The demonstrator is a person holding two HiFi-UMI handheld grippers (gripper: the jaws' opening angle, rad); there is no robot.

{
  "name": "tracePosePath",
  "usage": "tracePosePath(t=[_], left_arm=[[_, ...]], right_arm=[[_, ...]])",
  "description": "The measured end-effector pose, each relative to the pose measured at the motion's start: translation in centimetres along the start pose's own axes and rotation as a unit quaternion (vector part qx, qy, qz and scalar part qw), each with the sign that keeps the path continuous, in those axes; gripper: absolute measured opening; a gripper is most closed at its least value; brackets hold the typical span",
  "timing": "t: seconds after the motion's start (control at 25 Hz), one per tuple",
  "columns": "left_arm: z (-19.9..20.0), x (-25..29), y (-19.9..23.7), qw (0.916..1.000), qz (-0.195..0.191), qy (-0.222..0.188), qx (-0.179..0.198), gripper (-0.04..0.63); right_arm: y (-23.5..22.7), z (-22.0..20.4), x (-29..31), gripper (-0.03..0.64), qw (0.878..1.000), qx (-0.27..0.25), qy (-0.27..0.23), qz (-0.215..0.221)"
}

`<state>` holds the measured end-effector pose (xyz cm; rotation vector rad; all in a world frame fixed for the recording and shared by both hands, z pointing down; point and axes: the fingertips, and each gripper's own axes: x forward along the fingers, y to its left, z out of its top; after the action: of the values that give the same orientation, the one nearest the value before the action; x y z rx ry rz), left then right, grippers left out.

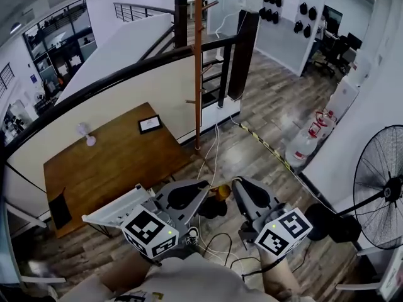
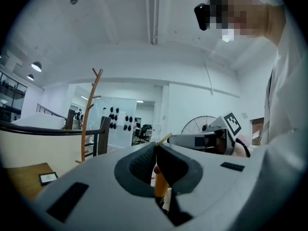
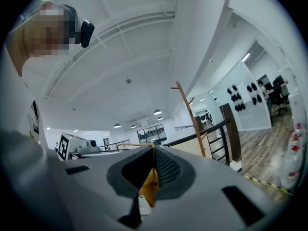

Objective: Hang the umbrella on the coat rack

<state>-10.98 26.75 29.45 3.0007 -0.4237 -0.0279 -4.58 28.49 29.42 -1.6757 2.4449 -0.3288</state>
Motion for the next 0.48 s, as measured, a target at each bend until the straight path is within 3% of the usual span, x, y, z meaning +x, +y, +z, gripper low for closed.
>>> tracePosePath(t=[0.48], left_arm=[[1.6, 5.5, 13.2, 0.9997, -0.021, -0.003, -0.007, 0.006]], right_arm=[[-6.5, 1.9, 12.9, 0.011, 1.000, -0.003, 0.004, -0.015]])
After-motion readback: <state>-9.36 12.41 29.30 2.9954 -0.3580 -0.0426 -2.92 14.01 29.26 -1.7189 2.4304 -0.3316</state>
